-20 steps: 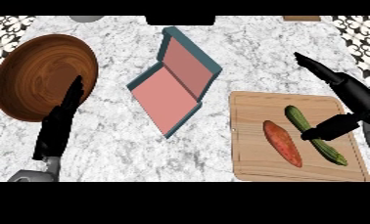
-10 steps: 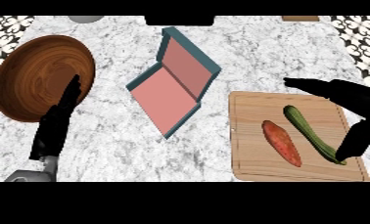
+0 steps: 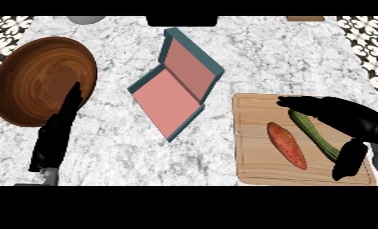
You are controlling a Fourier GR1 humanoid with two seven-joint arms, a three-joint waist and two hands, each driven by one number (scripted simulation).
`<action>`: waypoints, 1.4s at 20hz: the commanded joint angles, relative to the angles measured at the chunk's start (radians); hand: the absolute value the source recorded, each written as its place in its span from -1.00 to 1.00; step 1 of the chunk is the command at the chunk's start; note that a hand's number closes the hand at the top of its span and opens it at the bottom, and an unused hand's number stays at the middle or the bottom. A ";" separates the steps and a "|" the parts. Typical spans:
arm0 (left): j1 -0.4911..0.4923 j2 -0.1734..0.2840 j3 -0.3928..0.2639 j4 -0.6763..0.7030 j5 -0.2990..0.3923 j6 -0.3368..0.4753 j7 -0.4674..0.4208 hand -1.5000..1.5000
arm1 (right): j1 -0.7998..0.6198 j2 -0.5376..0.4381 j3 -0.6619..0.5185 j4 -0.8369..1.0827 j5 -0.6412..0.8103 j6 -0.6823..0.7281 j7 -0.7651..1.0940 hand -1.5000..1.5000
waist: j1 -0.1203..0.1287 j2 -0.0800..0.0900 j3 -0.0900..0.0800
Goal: Pick the sweet potato from the cutting board and place it in the cardboard box
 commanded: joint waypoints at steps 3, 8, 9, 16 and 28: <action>-0.019 -0.026 0.011 -0.030 -0.051 -0.009 0.042 0.00 | 0.030 0.058 -0.011 0.043 0.155 -0.021 -0.023 -1.00 | 0.003 0.002 0.001; -0.022 -0.039 0.059 0.020 -0.032 -0.071 -0.001 0.00 | -0.015 0.150 -0.029 0.093 0.226 0.014 0.003 -1.00 | 0.005 0.002 0.000; -0.066 -0.056 0.060 0.112 -0.075 -0.039 -0.050 0.00 | 0.062 0.162 -0.014 0.021 0.236 -0.005 0.048 -1.00 | -0.002 0.002 0.000; -0.083 -0.089 0.089 0.064 -0.102 -0.065 0.015 0.00 | 0.083 0.197 -0.076 0.017 0.308 0.044 -0.018 -1.00 | -0.001 0.002 0.000; 0.032 -0.132 0.106 -0.060 -0.143 -0.118 0.021 0.00 | 0.098 0.281 -0.141 0.093 0.441 0.021 -0.106 -1.00 | 0.002 0.001 0.000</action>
